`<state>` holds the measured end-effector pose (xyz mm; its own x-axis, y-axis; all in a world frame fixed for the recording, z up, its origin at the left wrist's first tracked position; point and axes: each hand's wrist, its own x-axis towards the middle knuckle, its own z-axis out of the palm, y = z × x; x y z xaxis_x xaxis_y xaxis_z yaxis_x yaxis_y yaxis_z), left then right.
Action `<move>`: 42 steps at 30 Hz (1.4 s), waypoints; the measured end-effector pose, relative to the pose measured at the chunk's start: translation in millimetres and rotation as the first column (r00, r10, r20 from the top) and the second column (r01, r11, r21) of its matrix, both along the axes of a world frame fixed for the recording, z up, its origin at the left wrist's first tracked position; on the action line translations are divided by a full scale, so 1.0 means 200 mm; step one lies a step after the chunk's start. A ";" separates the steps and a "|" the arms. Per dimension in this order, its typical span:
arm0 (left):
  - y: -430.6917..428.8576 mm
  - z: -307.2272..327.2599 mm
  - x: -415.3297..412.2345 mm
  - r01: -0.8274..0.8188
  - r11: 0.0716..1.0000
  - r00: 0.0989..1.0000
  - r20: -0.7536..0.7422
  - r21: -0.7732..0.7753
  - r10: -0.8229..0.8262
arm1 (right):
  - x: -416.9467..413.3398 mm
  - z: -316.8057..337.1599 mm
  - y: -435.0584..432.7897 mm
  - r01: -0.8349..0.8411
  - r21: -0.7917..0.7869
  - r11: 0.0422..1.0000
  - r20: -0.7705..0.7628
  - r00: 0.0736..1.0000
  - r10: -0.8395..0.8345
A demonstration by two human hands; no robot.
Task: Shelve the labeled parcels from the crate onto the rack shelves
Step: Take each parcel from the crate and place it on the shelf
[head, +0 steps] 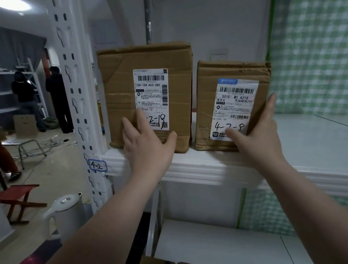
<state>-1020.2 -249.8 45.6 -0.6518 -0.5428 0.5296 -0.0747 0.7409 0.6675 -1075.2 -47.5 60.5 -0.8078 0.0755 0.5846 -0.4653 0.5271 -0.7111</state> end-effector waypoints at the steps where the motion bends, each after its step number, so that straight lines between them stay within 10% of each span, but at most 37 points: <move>1: 0.01 -0.01 0.00 0.016 0.999 1.000 0.019 -0.034 -0.015 | -0.04 0.01 0.02 -0.057 -0.109 0.992 0.030 0.998 0.061; 5: 0.05 -0.02 0.00 0.044 0.993 0.995 0.093 -0.110 -0.034 | -0.16 0.08 0.10 -0.262 -0.471 0.843 0.192 0.902 0.387; 12: 0.07 -0.02 -0.02 0.027 0.990 0.993 0.118 -0.142 -0.011 | -0.23 0.12 0.14 -0.516 -0.467 0.718 0.244 0.705 0.666; 25: 0.08 -0.03 -0.02 0.007 0.988 0.996 0.085 -0.156 0.006 | -0.26 0.09 0.13 -0.588 -0.572 0.572 0.206 0.573 0.794; 42: 0.08 -0.05 -0.03 -0.009 0.981 0.999 0.051 -0.195 0.020 | -0.27 0.08 0.16 -0.526 -0.591 0.612 0.209 0.633 0.746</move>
<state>-1025.6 -233.2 35.5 -0.6742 -0.4423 0.5915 -0.1173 0.8548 0.5055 -1129.3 -15.8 75.7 -0.8831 -0.4019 0.2420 -0.1673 -0.2123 -0.9628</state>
